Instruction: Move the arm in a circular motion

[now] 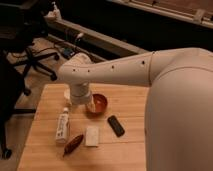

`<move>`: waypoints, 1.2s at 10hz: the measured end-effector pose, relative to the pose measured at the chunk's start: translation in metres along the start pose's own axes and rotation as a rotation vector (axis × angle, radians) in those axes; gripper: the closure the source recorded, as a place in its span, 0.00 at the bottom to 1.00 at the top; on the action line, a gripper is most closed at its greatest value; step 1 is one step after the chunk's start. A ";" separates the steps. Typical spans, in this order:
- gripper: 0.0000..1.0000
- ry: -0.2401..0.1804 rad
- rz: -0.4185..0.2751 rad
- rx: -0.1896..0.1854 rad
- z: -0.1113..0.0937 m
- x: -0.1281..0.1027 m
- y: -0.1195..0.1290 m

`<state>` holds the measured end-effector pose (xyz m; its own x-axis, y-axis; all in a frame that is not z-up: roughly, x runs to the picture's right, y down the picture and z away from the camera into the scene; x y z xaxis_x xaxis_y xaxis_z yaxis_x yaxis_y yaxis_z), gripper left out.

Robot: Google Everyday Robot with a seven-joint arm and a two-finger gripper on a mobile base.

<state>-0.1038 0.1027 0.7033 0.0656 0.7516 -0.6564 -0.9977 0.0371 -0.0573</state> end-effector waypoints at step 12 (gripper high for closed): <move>0.35 -0.285 0.088 0.100 -0.025 -0.136 -0.079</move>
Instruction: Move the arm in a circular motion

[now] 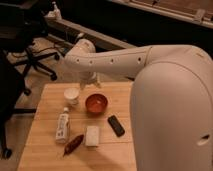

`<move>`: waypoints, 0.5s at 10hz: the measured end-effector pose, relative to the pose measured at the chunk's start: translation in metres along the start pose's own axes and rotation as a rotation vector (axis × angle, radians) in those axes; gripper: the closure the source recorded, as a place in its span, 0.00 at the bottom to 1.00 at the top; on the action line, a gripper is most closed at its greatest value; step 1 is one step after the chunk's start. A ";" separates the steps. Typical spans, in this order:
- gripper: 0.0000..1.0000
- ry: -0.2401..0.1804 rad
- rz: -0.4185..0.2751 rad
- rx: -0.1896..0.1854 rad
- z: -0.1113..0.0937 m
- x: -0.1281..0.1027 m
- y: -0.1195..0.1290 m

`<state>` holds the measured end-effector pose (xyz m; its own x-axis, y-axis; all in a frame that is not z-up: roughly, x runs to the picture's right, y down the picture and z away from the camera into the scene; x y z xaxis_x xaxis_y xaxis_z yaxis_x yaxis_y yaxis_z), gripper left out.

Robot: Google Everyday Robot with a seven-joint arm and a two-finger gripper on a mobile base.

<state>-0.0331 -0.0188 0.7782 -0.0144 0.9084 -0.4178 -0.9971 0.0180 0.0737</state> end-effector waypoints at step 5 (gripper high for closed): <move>0.35 0.022 0.336 0.026 0.034 0.030 -0.165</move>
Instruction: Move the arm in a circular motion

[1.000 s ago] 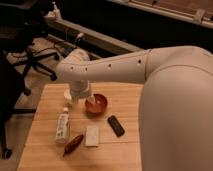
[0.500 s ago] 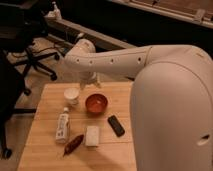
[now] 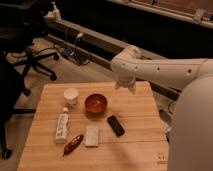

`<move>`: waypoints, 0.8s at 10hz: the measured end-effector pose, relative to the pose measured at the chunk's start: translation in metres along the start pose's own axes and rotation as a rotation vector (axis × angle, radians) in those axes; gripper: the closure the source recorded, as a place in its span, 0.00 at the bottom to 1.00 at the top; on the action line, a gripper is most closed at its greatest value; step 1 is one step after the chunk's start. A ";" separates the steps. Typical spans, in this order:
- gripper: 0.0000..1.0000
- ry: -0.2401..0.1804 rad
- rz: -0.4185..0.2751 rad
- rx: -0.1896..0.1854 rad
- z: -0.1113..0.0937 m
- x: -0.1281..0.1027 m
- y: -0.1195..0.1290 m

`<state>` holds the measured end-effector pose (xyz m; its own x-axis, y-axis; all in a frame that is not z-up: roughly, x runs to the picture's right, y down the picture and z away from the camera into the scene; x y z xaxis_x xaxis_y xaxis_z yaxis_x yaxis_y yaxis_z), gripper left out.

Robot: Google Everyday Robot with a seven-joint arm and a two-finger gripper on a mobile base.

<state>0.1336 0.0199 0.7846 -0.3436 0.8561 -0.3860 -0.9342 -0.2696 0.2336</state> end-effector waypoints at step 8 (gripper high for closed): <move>0.35 0.007 -0.713 -0.138 -0.077 0.155 0.154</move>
<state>-0.0707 0.0772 0.6921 0.3537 0.8414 -0.4085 -0.9345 0.2999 -0.1915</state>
